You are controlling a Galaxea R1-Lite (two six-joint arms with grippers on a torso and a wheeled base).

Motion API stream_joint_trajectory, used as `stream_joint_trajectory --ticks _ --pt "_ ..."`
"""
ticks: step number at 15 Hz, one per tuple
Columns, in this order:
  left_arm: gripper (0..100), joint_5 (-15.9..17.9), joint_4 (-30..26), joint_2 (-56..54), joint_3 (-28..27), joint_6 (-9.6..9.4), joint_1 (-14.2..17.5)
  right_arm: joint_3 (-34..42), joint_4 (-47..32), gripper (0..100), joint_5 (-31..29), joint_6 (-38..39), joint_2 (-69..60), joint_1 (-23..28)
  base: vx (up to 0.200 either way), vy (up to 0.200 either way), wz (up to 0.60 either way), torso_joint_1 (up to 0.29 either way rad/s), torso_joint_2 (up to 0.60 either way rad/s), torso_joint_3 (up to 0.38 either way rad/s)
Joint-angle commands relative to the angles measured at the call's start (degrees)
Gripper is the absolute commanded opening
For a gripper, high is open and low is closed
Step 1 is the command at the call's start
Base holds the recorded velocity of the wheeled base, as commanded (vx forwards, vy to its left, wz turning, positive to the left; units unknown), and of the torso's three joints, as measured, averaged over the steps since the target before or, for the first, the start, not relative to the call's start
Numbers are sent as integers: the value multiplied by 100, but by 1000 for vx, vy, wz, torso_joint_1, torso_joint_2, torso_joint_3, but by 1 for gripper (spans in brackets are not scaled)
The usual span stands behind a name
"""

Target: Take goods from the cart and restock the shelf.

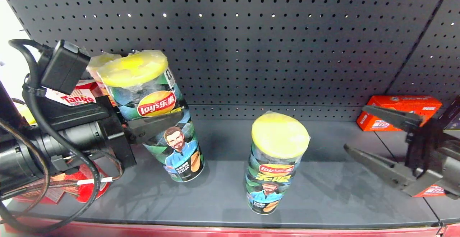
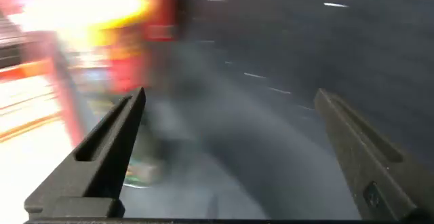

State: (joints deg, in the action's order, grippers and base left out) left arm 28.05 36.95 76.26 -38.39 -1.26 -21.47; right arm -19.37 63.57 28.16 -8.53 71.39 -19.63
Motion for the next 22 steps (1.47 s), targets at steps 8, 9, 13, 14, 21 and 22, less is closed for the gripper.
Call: stream_joint_trajectory --ticks 8,9,13,14,21,22 --pt "0 -1 14 -85 51 -50 2 1427 -5206 100 -2869 625 -6137 644 0 0 0 0 0 0" --pt "0 -1 14 -94 77 -50 -15 1489 -5654 100 -2948 634 -6541 644 0 0 0 0 0 0" --pt "0 -1 5 -244 341 -59 -33 1937 -5988 100 -3660 906 -6611 653 0 0 0 0 0 0" --pt "0 -1 5 -261 341 -50 -24 1937 -5979 100 -3502 888 -6603 653 0 0 0 0 0 0" --pt "0 -63 5 -622 640 -59 -42 1761 -6454 100 -2579 519 -6778 398 0 0 0 0 0 0" --pt "0 -63 5 -630 710 -59 -42 1726 -6551 100 -3299 809 -6752 433 0 0 0 0 0 0"
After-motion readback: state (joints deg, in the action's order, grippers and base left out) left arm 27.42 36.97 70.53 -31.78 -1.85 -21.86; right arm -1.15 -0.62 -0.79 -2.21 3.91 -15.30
